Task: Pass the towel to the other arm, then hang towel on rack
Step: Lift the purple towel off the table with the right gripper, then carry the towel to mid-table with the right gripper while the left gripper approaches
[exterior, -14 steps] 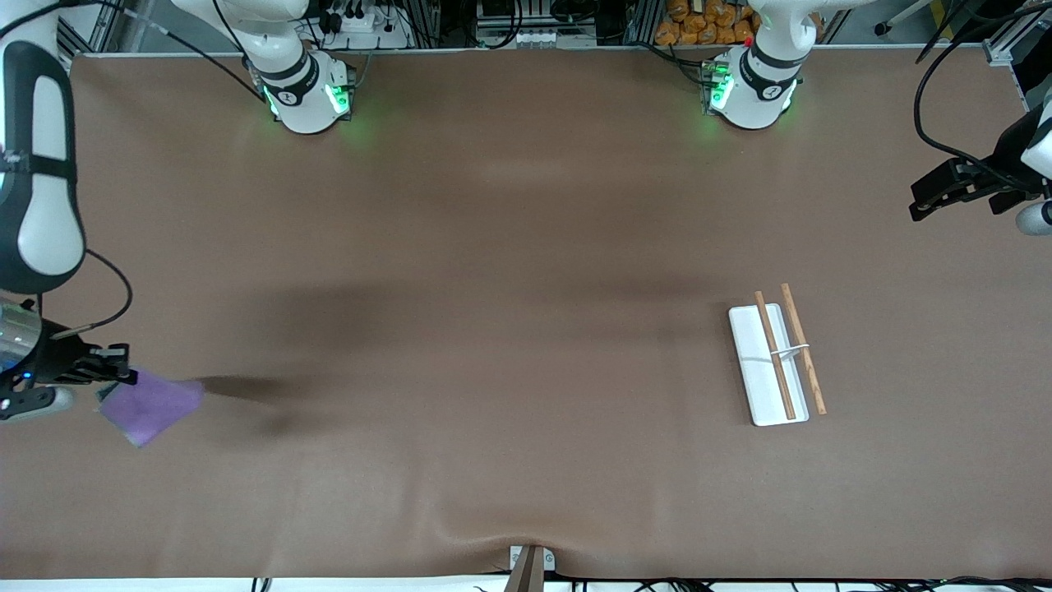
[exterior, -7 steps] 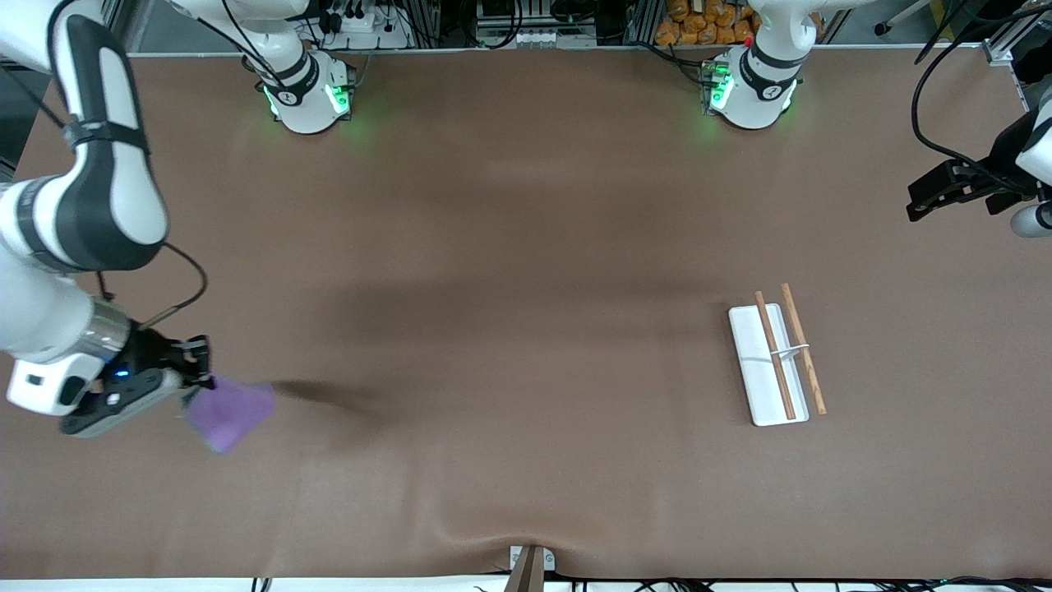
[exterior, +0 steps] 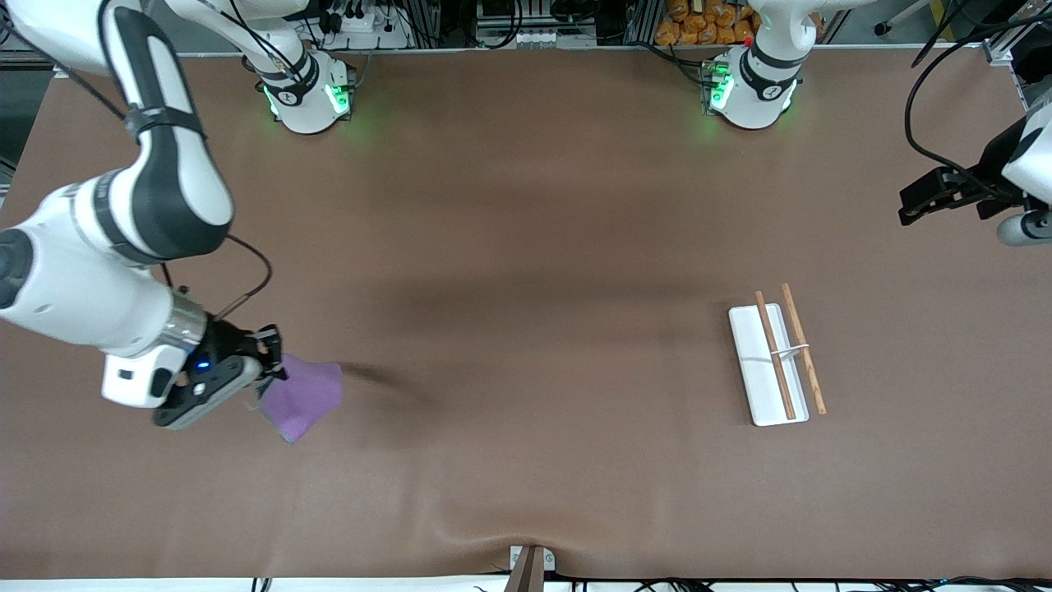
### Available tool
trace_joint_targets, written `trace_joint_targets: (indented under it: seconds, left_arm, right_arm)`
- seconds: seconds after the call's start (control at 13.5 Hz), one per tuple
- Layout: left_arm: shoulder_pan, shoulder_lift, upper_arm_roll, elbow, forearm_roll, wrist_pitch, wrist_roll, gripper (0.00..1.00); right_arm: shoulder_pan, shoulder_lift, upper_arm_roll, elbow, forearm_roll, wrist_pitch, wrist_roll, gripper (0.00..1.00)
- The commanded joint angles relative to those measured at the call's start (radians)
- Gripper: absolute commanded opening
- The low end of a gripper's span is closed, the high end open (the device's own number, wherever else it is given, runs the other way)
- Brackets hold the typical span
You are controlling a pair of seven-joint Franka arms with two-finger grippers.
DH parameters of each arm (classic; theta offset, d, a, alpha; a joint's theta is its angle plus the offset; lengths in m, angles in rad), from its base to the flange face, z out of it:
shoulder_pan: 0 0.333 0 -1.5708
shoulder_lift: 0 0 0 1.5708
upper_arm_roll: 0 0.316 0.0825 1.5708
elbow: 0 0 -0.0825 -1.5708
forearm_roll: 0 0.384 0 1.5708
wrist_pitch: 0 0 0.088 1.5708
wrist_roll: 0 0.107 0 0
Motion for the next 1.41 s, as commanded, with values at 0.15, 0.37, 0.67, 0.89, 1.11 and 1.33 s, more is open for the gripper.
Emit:
trace_joint_targets:
  seconds: [0.15,0.37,0.67,0.89,1.11,1.33]
  left_arm:
    - [-0.088,0.06,-0.004,0.026,-0.05,0.05,-0.191,1.0]
    - [-0.154,0.111,-0.004,0.031,-0.051,0.13,-0.32,1.0]
    - [-0.182,0.215,-0.007,0.03,-0.201,0.257,-0.468,1.0]
    - [-0.182,0.284,-0.007,0.026,-0.33,0.305,-0.485,1.0]
    - [-0.181,0.338,-0.007,0.025,-0.474,0.337,-0.543,1.0]
    - [-0.226,0.366,-0.007,0.025,-0.603,0.394,-0.708,1.0]
  right_arm:
    - [0.13,0.002,0.002,0.013,0.019,0.042,0.2,0.0]
    - [0.219,0.002,0.002,0.019,0.017,0.07,0.373,0.0]
    - [0.342,0.002,0.0,0.036,0.016,0.11,0.576,0.0]
    - [0.408,0.004,0.0,0.036,0.016,0.147,0.668,0.0]
    - [0.483,0.013,-0.003,0.036,0.007,0.203,0.697,0.0]
    - [0.529,0.027,-0.003,0.036,0.01,0.24,0.809,0.0]
